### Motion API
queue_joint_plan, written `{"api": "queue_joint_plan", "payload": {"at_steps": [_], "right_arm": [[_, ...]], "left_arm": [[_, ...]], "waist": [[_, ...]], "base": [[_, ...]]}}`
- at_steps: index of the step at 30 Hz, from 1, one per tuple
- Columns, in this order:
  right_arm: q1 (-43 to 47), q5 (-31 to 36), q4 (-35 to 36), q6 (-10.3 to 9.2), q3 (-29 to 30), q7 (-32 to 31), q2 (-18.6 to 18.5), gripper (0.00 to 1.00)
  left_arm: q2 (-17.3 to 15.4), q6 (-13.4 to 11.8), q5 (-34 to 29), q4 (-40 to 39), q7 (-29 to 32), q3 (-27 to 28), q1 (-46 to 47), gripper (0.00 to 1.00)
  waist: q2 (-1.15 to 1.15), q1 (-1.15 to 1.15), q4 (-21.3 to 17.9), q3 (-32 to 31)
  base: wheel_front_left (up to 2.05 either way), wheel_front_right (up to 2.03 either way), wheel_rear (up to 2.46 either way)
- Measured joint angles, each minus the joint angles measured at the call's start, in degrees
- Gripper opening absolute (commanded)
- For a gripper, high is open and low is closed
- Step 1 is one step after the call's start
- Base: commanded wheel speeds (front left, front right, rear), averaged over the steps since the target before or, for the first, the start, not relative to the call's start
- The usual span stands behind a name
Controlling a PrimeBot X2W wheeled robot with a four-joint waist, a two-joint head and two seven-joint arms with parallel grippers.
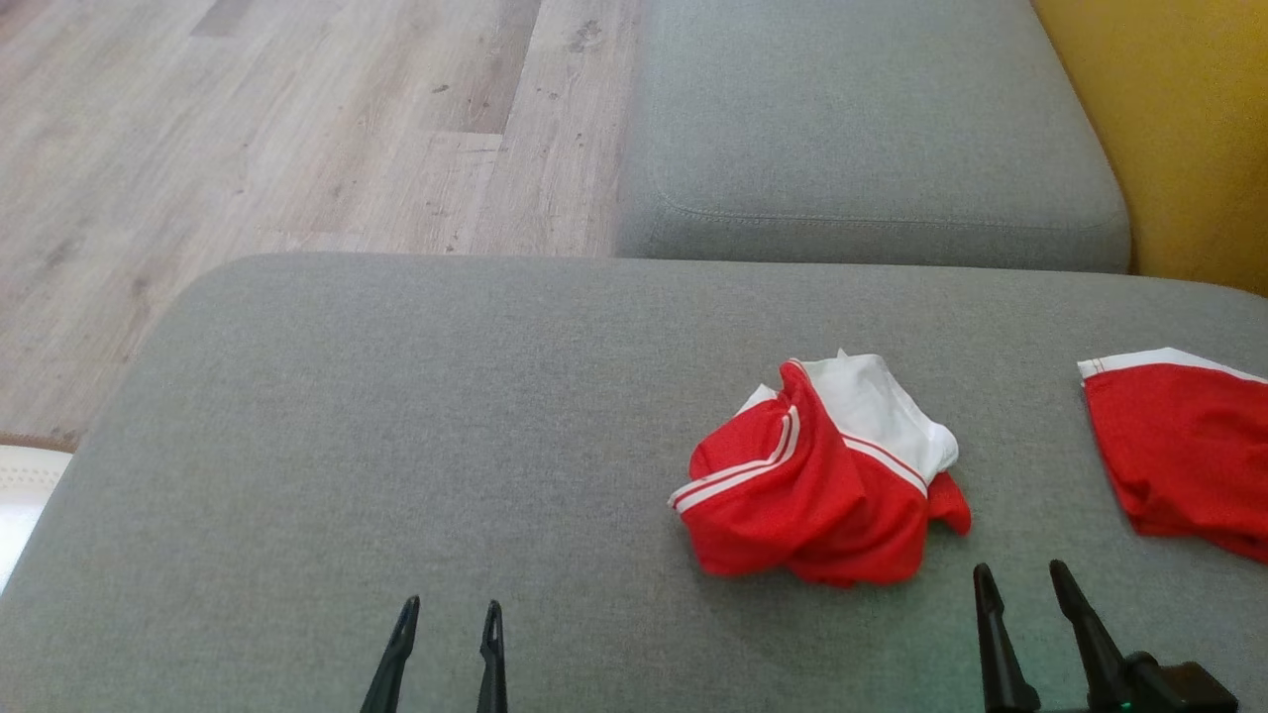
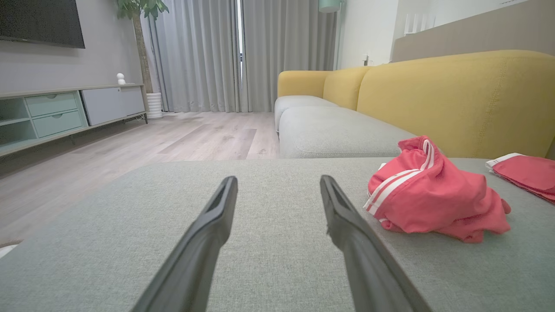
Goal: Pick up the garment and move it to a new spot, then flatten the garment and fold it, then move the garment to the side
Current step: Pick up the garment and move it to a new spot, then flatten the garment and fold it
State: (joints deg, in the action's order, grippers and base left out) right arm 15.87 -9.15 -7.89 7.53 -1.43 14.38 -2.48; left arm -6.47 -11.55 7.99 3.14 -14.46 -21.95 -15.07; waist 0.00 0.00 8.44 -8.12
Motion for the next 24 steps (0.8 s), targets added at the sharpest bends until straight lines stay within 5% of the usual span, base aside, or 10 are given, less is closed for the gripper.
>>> {"api": "queue_joint_plan", "payload": {"at_steps": [24], "right_arm": [[-0.19,-1.0,-0.09,0.0,-3.03,0.0,0.01,1.0]], "left_arm": [[1.94,4.08,-1.94,2.47,0.0,1.21,1.96,1.0]], "waist": [[0.0,0.0,-2.19,1.21]], "base": [[0.0,0.0,0.0]]}}
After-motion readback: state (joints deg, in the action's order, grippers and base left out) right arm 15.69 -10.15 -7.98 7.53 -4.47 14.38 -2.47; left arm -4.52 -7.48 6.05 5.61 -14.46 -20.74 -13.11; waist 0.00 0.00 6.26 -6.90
